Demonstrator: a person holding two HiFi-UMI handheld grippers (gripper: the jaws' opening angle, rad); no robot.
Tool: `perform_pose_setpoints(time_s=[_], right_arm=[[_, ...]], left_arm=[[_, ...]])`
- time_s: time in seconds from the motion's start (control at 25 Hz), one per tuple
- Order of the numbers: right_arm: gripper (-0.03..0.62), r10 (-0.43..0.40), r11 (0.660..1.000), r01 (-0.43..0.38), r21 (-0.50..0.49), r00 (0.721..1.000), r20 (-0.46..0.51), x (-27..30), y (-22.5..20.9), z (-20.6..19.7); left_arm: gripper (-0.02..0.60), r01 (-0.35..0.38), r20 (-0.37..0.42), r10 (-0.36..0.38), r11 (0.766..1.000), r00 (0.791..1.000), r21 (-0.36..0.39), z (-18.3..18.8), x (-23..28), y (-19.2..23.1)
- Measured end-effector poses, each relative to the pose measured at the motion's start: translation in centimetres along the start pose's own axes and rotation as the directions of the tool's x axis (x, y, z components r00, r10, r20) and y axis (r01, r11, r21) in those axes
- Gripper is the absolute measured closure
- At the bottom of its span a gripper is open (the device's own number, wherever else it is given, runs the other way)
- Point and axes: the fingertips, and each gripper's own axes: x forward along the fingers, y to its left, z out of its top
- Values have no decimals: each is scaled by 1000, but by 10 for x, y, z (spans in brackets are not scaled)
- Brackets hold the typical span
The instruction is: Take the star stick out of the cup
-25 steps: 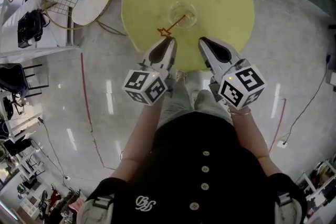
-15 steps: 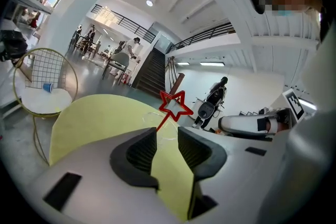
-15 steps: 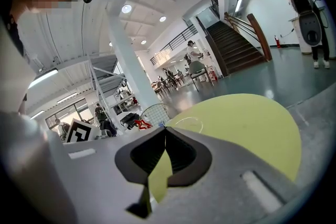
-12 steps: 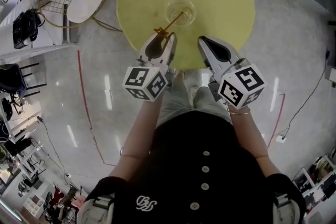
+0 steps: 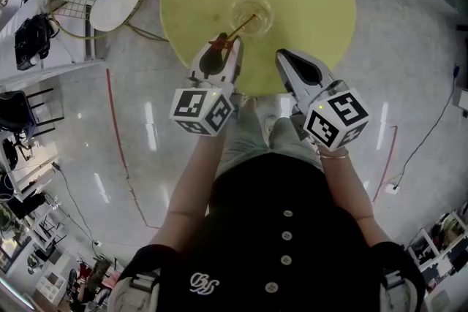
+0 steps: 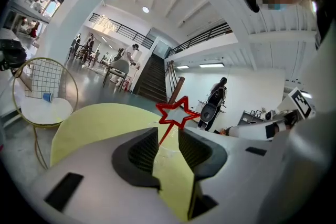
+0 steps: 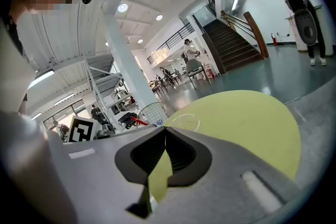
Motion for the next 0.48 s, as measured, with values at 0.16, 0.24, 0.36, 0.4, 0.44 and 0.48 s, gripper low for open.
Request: perform_pose_setpoints(time_s=[0.16,0.24,0.36,0.4,0.44,0.48], right_arm=[[589,-2,1000,2,0,1000,1,0,0,1],[589,-4,1000,4,0,1000,1,-1,-1,0],[589,-2,1000,2,4,1000,5,0,-1,1],[589,-1,1000,1,5,1000,7,1,-2,1],[589,-1,1000,1,5,1000,9,1,-2,2],[589,-1,1000,1,5,1000,11,1,-2,3]], left_arm=[[462,-6,18,6,1000,1000,4,5,0,1],[463,-7,19,7,1000,1000,-4,5,0,2],[463,-9,11,9,1000,1000,2,5,2,4],[463,-10,11,10,1000,1000,7,6,3,4],[465,-11,13,11,1000,1000,10,7,3,5],[471,-12,15,12,1000,1000,11,8,4,5]])
